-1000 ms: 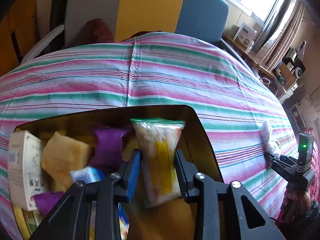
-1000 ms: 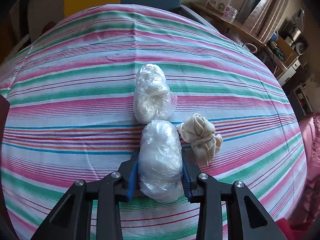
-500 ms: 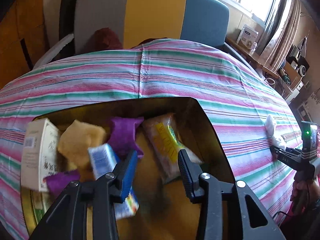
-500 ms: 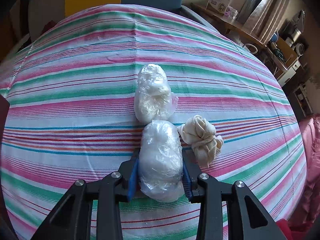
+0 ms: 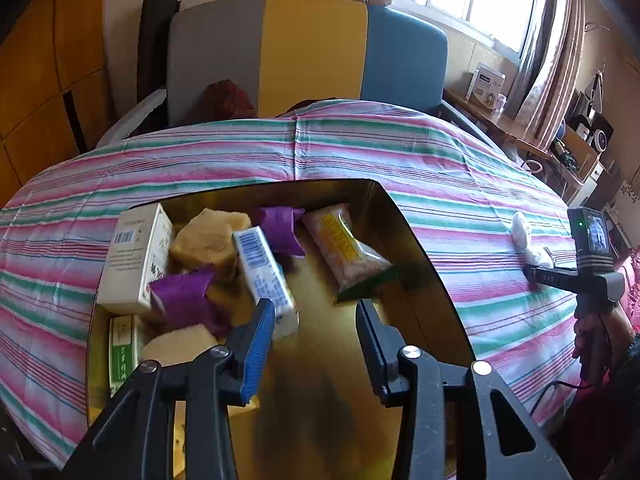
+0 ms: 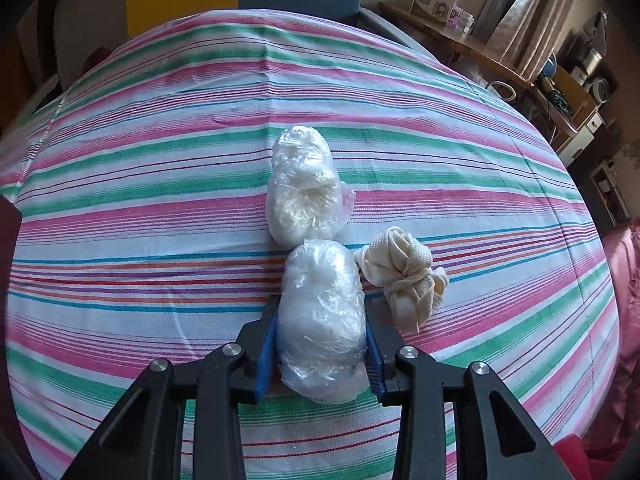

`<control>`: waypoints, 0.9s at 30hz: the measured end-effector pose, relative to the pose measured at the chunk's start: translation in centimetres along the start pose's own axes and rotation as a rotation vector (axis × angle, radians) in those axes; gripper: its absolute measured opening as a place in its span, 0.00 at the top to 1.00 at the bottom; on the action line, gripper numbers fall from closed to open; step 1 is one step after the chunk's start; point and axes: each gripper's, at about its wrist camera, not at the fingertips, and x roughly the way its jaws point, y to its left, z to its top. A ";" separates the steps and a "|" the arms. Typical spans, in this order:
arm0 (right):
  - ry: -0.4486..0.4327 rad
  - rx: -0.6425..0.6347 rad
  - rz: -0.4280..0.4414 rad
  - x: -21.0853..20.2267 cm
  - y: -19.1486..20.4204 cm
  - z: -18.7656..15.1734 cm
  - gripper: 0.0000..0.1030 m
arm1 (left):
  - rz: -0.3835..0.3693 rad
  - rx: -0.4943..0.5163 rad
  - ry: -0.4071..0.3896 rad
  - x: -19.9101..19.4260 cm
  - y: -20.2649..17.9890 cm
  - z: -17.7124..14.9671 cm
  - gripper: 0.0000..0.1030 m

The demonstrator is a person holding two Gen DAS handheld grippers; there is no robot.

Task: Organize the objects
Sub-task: 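Open the left tool to drop the WEIDAN bag into the tray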

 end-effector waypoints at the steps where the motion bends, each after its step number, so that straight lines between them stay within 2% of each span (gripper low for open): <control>1: -0.003 -0.001 -0.001 0.0 0.0 0.0 0.63 | -0.001 -0.006 0.000 -0.2 0.1 -0.2 0.59; 11: -0.019 0.018 0.010 0.0 -0.3 -0.2 0.62 | 0.011 -0.044 -0.001 -1.3 1.4 -2.3 0.59; 14: -0.006 0.061 0.030 0.1 -1.0 -0.1 0.62 | 0.008 -0.054 -0.006 -1.6 1.7 -2.6 0.59; 21: -0.009 0.067 0.027 0.0 -0.9 -0.1 0.62 | 0.004 -0.080 -0.020 -2.3 2.5 -2.7 0.59; 27: -0.022 0.013 -0.013 -0.5 0.1 -0.3 0.65 | 0.005 -0.097 -0.021 -2.4 3.0 -2.9 0.59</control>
